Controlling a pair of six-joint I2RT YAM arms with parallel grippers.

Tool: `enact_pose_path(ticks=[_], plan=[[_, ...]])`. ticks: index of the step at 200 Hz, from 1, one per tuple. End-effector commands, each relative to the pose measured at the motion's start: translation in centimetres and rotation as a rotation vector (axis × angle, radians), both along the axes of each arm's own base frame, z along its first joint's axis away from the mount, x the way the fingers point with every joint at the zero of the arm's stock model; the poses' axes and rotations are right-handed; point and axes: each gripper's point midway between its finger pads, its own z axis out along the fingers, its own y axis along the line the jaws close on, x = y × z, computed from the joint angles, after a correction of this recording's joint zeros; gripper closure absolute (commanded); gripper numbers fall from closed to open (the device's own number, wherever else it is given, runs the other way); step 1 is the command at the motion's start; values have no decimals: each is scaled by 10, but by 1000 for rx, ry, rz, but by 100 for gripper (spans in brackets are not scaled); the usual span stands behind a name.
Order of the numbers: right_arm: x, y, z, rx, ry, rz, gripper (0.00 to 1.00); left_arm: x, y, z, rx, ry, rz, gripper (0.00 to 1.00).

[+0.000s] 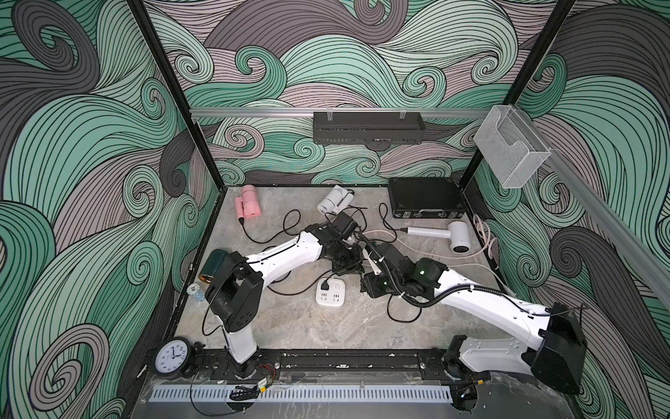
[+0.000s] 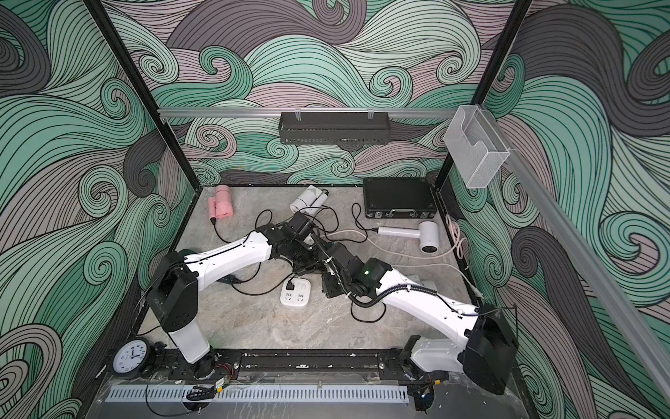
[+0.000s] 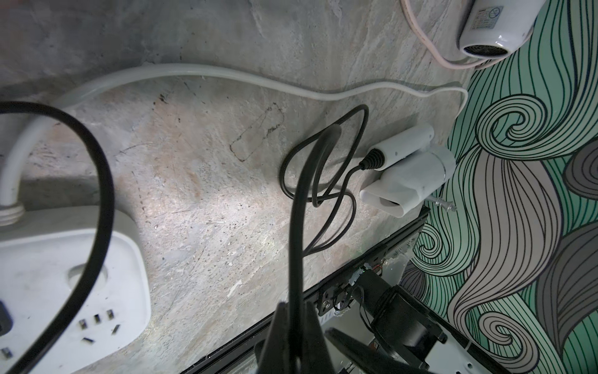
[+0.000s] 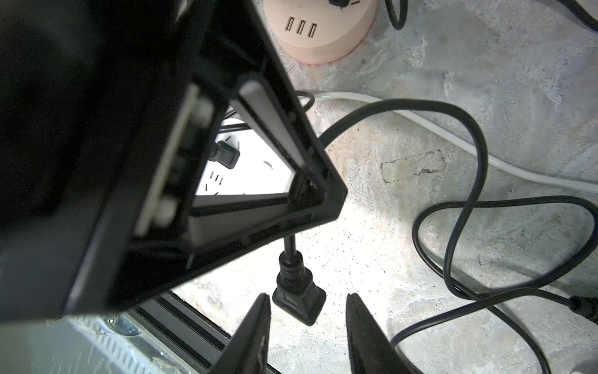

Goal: Charge the blow dryers
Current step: Pick up the plug from the center of the board.

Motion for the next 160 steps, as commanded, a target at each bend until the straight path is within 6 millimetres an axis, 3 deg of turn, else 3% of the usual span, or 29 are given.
enact_pose_path(ticks=[1, 30, 65, 160], plan=[[-2, 1, -6, -23, 26, -19, 54, 10, -11, 14, -46, -50, -14, 100], [1, 10, -2, -1, 6, -18, 50, 10, -12, 15, -53, -50, -16, 100], [2, 16, -1, -17, -1, -11, 58, 10, -12, 13, -54, -48, -15, 100], [2, 30, 9, 1, -49, 19, 62, 8, -13, 8, -82, -18, 3, 100]])
